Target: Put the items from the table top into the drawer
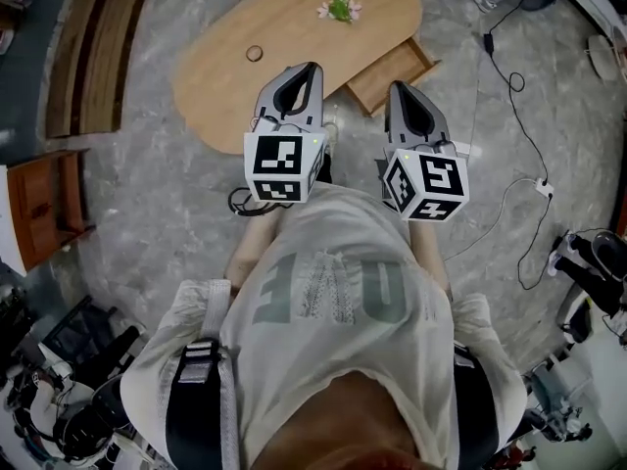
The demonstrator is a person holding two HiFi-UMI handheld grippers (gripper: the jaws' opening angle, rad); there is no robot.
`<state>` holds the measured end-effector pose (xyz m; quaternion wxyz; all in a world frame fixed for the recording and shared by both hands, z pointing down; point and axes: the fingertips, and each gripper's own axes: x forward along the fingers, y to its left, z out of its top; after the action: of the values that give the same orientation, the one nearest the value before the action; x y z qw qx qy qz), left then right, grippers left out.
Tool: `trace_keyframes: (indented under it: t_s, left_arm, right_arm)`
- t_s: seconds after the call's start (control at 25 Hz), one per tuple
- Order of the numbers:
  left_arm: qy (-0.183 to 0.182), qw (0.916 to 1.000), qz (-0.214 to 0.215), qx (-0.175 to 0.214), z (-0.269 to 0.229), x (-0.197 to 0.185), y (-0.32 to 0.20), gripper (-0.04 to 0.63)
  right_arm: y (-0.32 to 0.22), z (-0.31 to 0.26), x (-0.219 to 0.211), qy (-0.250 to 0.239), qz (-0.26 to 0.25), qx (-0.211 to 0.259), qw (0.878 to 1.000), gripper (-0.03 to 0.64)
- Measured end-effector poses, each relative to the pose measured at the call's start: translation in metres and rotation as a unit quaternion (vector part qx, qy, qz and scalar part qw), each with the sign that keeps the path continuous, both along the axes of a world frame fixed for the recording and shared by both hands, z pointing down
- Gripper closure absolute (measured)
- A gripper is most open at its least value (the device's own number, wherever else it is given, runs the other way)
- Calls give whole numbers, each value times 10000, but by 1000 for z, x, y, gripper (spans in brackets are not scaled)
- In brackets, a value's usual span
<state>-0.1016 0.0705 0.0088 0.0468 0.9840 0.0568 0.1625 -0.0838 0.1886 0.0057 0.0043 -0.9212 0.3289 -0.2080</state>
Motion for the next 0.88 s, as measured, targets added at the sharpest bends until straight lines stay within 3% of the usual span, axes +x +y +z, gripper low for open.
trace_keyframes:
  t_s: [0.24,0.52,0.88]
  left_arm:
    - [-55,9999,143,16,-7,67,-34,588]
    - [-111,9998,142,132,-7,122,-37,588]
    - [-143,9980,-592,171,-13,141,-33,588]
  right_arm:
    - [-42,-10,68,110,25,-40,9999,612]
    - [-42,-5,116,-8,85,-7,10000,612]
    - [-31,-2,151,-86,-522,46,9986,612]
